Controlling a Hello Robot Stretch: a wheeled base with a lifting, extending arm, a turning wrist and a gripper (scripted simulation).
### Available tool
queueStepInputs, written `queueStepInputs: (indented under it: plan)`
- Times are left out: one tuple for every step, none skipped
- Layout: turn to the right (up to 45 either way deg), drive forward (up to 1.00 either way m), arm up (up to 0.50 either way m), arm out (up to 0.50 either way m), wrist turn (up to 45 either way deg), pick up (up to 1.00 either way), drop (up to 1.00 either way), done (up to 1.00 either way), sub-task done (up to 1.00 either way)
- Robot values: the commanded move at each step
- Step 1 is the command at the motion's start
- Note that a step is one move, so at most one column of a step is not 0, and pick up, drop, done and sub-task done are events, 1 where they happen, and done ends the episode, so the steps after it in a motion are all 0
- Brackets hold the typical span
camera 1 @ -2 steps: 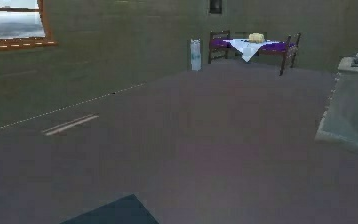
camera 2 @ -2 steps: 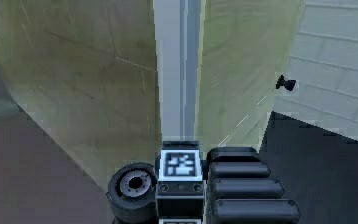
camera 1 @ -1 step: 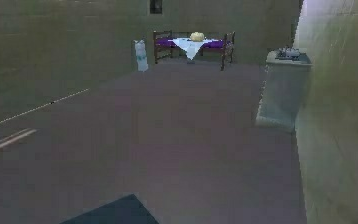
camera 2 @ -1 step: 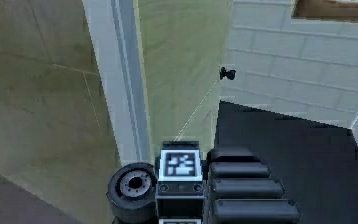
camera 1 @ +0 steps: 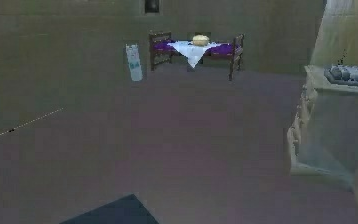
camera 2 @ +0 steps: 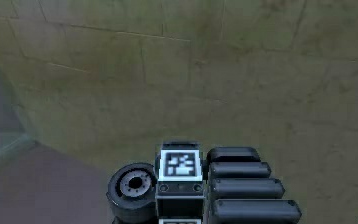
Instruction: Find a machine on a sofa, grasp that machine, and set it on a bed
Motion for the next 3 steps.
queueStepInputs:
  plan:
    - [0.0,1.0,0.0,0.0,0.0,0.0,0.0,0.0,0.0]
    - [0.0,1.0,0.0,0.0,0.0,0.0,0.0,0.0,0.0]
    - [0.0,1.0,0.0,0.0,0.0,0.0,0.0,0.0,0.0]
